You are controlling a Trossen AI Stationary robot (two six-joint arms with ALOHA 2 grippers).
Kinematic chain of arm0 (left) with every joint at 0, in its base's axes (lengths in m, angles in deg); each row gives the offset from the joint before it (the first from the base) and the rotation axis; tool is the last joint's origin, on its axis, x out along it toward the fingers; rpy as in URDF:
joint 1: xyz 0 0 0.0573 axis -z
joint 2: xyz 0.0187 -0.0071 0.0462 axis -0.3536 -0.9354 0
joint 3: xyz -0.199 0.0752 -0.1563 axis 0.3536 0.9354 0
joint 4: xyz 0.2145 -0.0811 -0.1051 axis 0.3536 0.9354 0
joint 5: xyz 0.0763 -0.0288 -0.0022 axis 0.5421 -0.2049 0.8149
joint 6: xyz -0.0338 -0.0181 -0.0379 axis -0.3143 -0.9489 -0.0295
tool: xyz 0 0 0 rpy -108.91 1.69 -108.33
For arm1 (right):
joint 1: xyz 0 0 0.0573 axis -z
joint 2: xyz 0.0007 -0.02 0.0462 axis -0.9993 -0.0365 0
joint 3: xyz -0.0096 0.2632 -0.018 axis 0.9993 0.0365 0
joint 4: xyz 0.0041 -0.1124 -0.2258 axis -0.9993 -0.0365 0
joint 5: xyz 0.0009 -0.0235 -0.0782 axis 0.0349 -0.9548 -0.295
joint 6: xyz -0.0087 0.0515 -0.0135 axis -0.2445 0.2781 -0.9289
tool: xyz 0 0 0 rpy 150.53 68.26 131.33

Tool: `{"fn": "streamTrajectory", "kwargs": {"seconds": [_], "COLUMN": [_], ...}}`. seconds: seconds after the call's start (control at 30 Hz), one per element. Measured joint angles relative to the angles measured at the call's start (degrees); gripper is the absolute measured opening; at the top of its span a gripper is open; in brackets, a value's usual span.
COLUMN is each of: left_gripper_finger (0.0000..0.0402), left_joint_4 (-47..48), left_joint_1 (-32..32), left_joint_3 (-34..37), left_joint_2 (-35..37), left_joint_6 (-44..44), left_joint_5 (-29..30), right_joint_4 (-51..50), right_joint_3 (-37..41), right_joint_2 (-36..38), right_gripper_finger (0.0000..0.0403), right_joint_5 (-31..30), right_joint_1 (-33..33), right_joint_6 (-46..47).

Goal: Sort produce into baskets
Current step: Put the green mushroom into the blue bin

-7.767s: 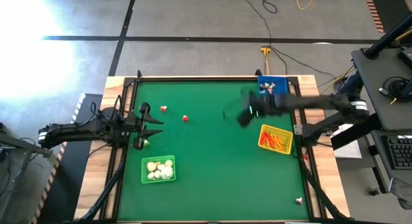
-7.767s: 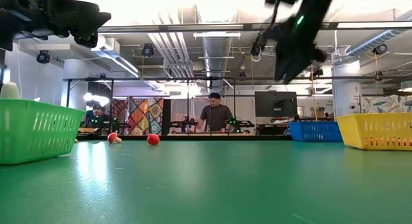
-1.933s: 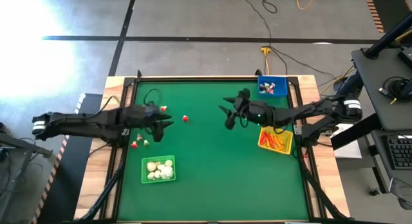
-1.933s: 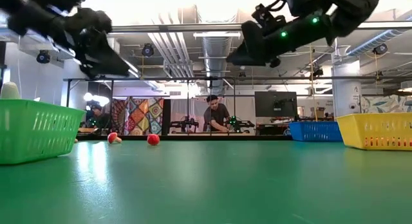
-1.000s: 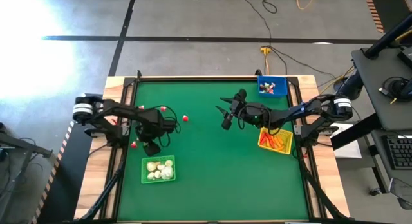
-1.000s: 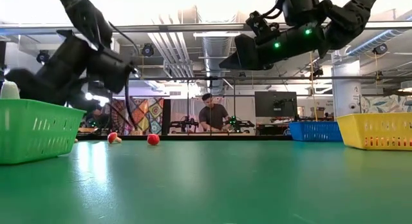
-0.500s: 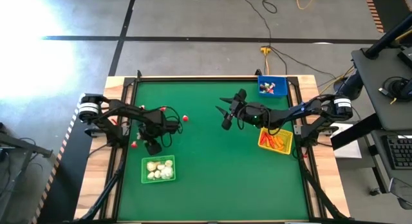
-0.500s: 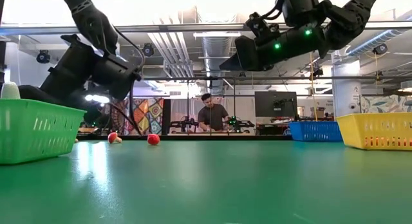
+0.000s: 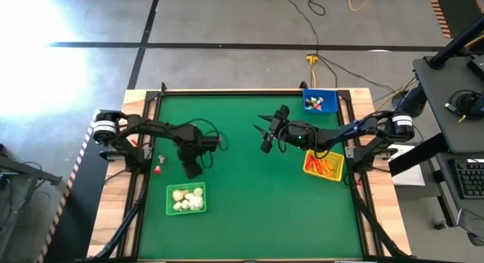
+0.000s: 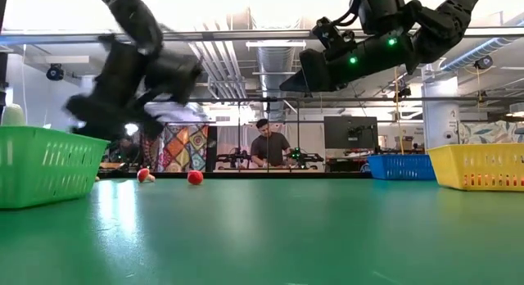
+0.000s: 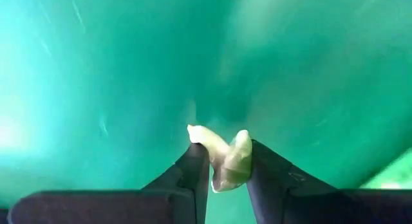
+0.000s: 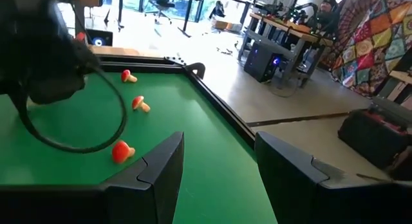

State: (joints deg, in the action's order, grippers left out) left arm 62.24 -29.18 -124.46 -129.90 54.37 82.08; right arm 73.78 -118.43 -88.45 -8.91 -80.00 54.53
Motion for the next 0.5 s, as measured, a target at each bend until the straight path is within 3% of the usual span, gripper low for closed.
{"fn": "streamTrajectory", "kwargs": {"seconds": [0.1, 0.23, 0.37, 0.5], "left_gripper_finger": [0.0069, 0.0069, 0.0069, 0.0069], "left_joint_4": [-3.8, -16.6, -35.4, -52.8], "left_joint_1": [0.0, 0.0, -0.2, -0.2], "left_joint_3": [-5.8, -9.4, -8.6, -6.2], "left_joint_2": [0.1, -0.3, -3.5, -8.0], "left_joint_6": [2.8, 6.8, 9.2, 9.3], "left_joint_5": [2.0, 3.0, 3.0, 2.4], "right_joint_4": [-3.6, -14.0, -21.5, -23.2], "right_joint_3": [0.0, 0.0, 0.0, 0.0], "right_joint_2": [0.0, 0.0, 0.0, 0.0], "right_gripper_finger": [0.0183, 0.0183, 0.0183, 0.0183], "right_joint_5": [0.0, 0.7, 7.5, 19.0], "right_joint_1": [0.0, 0.9, 2.1, 3.1], "right_joint_6": [-3.5, -7.5, -7.9, -3.4]}}
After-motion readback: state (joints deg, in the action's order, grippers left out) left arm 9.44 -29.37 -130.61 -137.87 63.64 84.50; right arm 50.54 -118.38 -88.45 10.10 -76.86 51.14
